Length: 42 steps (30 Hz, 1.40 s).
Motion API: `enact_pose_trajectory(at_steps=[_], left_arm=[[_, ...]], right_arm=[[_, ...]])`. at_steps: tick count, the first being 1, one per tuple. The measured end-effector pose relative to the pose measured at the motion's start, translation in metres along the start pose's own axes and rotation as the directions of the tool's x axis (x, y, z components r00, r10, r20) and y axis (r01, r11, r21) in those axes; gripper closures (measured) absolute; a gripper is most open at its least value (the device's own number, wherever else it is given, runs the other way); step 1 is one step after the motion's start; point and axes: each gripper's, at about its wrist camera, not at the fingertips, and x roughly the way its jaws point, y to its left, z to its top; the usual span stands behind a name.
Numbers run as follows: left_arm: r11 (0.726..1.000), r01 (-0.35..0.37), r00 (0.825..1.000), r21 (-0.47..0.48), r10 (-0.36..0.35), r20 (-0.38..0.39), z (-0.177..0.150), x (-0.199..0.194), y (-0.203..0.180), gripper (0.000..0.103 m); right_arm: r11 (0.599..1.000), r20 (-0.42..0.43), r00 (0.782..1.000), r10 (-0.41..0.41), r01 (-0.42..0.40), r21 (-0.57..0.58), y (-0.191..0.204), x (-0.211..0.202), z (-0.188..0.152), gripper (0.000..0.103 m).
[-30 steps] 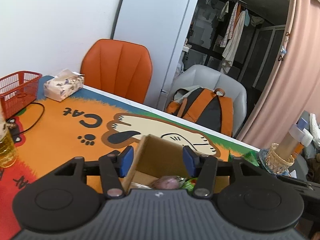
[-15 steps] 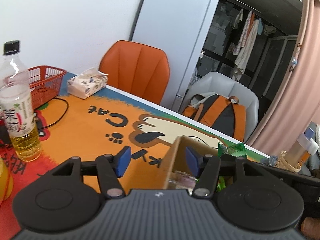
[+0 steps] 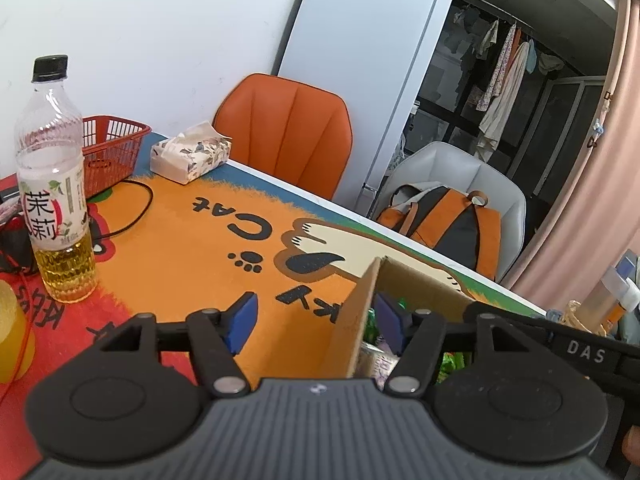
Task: Organize snacks
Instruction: 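Open both grippers above the box to drop the pink pack and green candy, then move the left gripper to the blue candy while the right moves to the red-and-white candy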
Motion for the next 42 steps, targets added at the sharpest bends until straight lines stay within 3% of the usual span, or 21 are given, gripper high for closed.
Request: enact_pose_trajectory(at_steps=[12, 17, 30, 42], left_arm=[[0.998, 0.041, 0.999, 0.056, -0.042, 0.0, -0.009, -0.008, -0.035, 0.026], [0.994, 0.071, 0.997, 0.088, -0.069, -0.02, -0.016, -0.009, -0.053, 0.02], [0.979, 0.136, 0.989, 0.15, -0.126, -0.072, -0.041, -0.012, -0.1, 0.018], [0.96, 0.202, 0.977, 0.192, -0.184, -0.106, -0.06, -0.009, -0.15, 0.018]], right_arm=[[0.998, 0.016, 0.999, -0.047, 0.046, 0.042, -0.038, -0.033, -0.012, 0.035], [0.997, 0.019, 0.998, -0.065, 0.064, 0.048, -0.052, -0.048, -0.016, 0.025], [0.989, 0.035, 0.991, -0.127, 0.123, 0.082, -0.099, -0.091, -0.023, 0.009], [0.974, 0.039, 0.98, -0.195, 0.189, 0.126, -0.148, -0.129, -0.031, 0.004]])
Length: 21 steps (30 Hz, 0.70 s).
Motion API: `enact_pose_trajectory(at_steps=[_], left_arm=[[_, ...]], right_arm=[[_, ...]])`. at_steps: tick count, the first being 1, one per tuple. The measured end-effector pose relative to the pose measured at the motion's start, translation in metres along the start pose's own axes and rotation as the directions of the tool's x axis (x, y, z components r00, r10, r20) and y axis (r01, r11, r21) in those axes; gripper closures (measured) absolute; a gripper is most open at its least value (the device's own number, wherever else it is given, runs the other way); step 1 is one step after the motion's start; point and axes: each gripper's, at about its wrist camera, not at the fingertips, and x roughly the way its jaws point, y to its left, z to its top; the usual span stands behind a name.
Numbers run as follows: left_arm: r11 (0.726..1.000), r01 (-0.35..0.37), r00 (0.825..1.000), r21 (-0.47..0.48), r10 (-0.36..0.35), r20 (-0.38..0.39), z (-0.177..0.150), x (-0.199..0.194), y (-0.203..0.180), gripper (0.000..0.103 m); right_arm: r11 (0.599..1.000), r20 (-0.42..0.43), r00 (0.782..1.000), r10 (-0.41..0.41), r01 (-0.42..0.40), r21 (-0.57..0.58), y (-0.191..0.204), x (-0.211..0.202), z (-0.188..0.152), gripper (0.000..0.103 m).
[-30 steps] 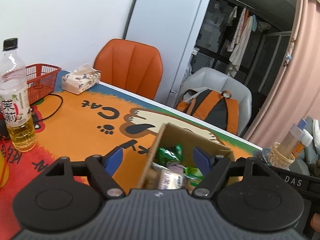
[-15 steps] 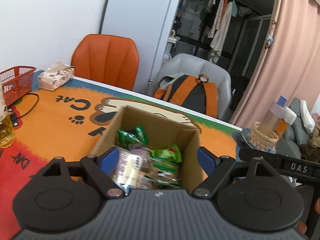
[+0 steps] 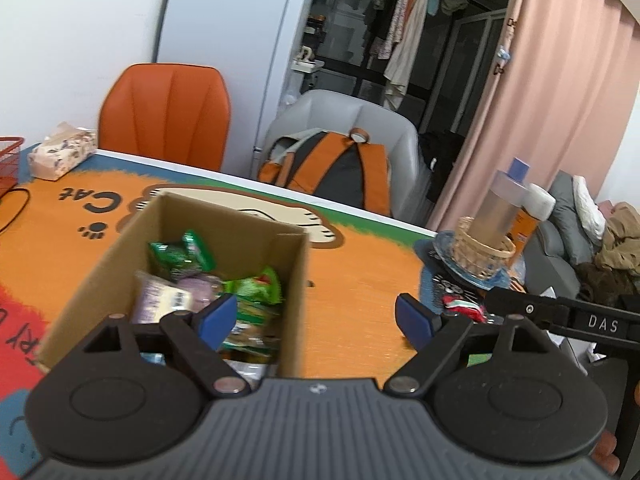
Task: Organize snacks
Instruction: 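Move the left gripper to the blue candy while the right moves to the red-and-white candy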
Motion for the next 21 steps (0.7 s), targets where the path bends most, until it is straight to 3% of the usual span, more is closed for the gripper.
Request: enact_pose_trajectory(at_steps=[9, 21], left_arm=[[0.998, 0.038, 0.999, 0.045, -0.037, -0.018, 0.0, 0.019, -0.038, 0.018], [0.997, 0.039, 0.998, 0.066, -0.037, -0.041, 0.005, 0.051, -0.068, 0.018]], right_arm=[[0.997, 0.03, 0.998, -0.056, 0.054, 0.05, -0.047, -0.014, 0.008, 0.004], [0.992, 0.033, 0.996, -0.081, 0.077, 0.101, -0.077, -0.001, 0.017, 0.005]])
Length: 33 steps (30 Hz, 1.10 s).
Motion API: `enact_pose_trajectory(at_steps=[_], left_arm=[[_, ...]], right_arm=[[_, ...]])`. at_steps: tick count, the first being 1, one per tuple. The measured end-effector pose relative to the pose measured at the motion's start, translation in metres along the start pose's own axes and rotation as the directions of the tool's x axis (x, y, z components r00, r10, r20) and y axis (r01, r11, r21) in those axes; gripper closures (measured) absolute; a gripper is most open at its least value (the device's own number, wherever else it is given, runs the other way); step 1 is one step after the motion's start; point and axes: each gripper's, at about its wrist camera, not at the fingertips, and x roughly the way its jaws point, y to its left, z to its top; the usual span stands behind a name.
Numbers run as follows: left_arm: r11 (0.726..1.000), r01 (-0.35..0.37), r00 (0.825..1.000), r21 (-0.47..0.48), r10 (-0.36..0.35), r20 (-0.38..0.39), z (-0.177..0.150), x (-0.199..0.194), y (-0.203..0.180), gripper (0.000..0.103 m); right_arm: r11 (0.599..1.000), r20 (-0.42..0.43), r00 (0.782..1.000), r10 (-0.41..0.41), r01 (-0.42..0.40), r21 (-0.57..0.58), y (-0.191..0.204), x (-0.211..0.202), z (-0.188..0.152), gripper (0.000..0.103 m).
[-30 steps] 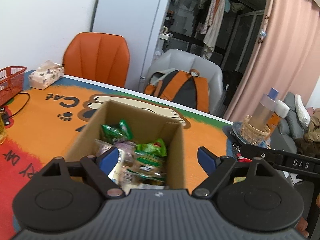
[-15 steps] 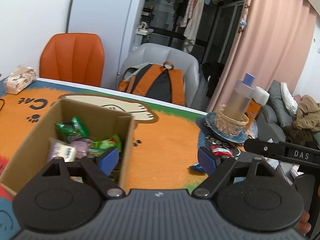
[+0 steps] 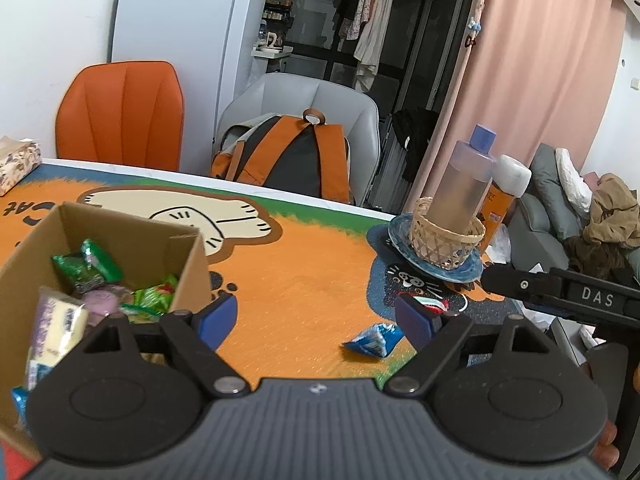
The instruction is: Organize snacks
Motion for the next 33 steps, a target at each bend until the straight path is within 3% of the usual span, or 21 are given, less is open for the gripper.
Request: enact_pose_trajectory(at_steps=[8, 15, 30, 33], left_arm=[[1.0, -0.009, 1.0, 0.01, 0.009, -0.023, 0.002, 0.027, -0.013, 0.019], [1.0, -0.014, 0.998, 0.011, 0.015, -0.068, -0.004, 0.054, -0.022, 0.021], [0.999, 0.002, 0.99, 0.042, 0.004, -0.144, -0.023, 0.112, -0.052, 0.027], [0.999, 0.0, 0.988, 0.041, 0.006, -0.157, -0.027, 0.121, -0.052, 0.035]], right_arm=[[0.999, -0.02, 0.999, -0.041, 0.041, 0.011, -0.011, 0.028, 0.001, 0.009], [0.995, -0.03, 0.999, -0.018, 0.021, 0.093, -0.04, 0.054, -0.013, 0.012], [0.985, -0.027, 0.998, -0.057, 0.061, 0.164, -0.066, 0.06, -0.018, 0.014], [0.983, -0.023, 0.998, -0.053, 0.056, 0.177, -0.07, 0.061, -0.019, 0.014]])
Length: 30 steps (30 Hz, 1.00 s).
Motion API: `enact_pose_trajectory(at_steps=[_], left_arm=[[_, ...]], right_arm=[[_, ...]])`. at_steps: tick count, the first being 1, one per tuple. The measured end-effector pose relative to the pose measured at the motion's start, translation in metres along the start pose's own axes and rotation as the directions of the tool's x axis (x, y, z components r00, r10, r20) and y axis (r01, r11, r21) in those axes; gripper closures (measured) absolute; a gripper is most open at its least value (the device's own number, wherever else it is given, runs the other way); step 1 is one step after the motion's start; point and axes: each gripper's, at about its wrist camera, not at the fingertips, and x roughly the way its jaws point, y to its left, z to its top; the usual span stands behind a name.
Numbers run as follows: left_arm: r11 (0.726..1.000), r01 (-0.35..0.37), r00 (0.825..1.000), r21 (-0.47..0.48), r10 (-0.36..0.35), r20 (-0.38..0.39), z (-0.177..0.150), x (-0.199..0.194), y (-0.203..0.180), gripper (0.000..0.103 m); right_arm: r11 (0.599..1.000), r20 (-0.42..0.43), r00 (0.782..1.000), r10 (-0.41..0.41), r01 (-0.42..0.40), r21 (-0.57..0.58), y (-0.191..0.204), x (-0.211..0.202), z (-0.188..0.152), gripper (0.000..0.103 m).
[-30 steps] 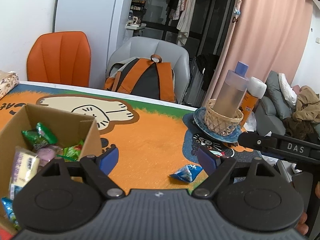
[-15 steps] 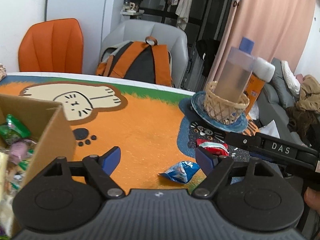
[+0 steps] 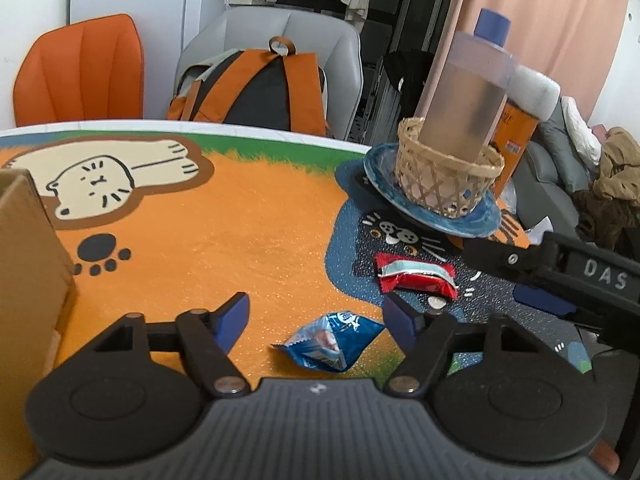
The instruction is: Organize snacks
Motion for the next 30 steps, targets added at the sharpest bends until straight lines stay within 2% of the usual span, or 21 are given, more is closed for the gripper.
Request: enact_pose_trajectory(at_steps=[6, 7, 10, 12, 14, 19, 24, 27, 28, 29, 30], left_arm=[[1.0, 0.016, 1.0, -0.021, -0.016, -0.012, -0.004, 0.008, 0.006, 0.06], [0.999, 0.022, 1.0, -0.026, -0.023, -0.011, -0.004, 0.008, 0.007, 0.07], [0.999, 0.032, 0.999, -0.026, -0.033, -0.008, -0.004, 0.009, 0.01, 0.076], [0.999, 0.04, 0.999, -0.033, -0.04, -0.016, -0.005, 0.01, 0.014, 0.092], [0.997, 0.042, 0.998, -0.058, -0.045, -0.04, -0.006, 0.013, 0.02, 0.099], [0.997, 0.022, 0.999, -0.074, -0.025, -0.034, -0.005, 0.008, 0.031, 0.098], [0.996, 0.0, 1.0, -0.087, -0.001, -0.011, -0.002, -0.005, 0.038, 0.093], [0.995, 0.018, 1.0, -0.101, -0.019, 0.0, -0.004, -0.014, 0.039, 0.07], [0.994, 0.022, 1.0, -0.103, -0.02, 0.013, -0.005, -0.019, 0.038, 0.058], [0.994, 0.024, 0.999, -0.103, -0.021, 0.027, -0.006, -0.022, 0.037, 0.048], [0.994, 0.026, 0.999, -0.103, -0.022, 0.042, -0.008, -0.026, 0.037, 0.044]], right_arm=[[0.999, 0.011, 1.0, -0.012, 0.013, -0.037, 0.004, 0.008, -0.003, 0.014], [0.999, 0.007, 1.0, -0.015, 0.015, -0.042, 0.005, 0.01, -0.004, 0.014], [0.997, 0.003, 1.0, -0.021, 0.021, -0.07, 0.011, 0.015, -0.007, 0.014], [0.996, 0.002, 1.0, -0.025, 0.025, -0.091, 0.016, 0.017, -0.009, 0.014], [0.994, -0.005, 1.0, -0.029, 0.028, -0.109, 0.02, 0.021, -0.011, 0.014], [0.986, -0.017, 0.998, -0.053, 0.049, -0.158, 0.031, 0.033, -0.015, 0.014], [0.979, -0.026, 0.997, -0.078, 0.072, -0.19, 0.035, 0.041, -0.019, 0.015], [0.962, -0.013, 0.992, -0.122, 0.115, -0.248, 0.042, 0.044, -0.024, 0.02], [0.962, -0.013, 0.992, -0.122, 0.115, -0.248, 0.042, 0.044, -0.024, 0.024], [0.954, -0.007, 0.99, -0.141, 0.134, -0.267, 0.044, 0.043, -0.026, 0.033], [0.947, 0.0, 0.987, -0.16, 0.154, -0.281, 0.044, 0.042, -0.026, 0.043]])
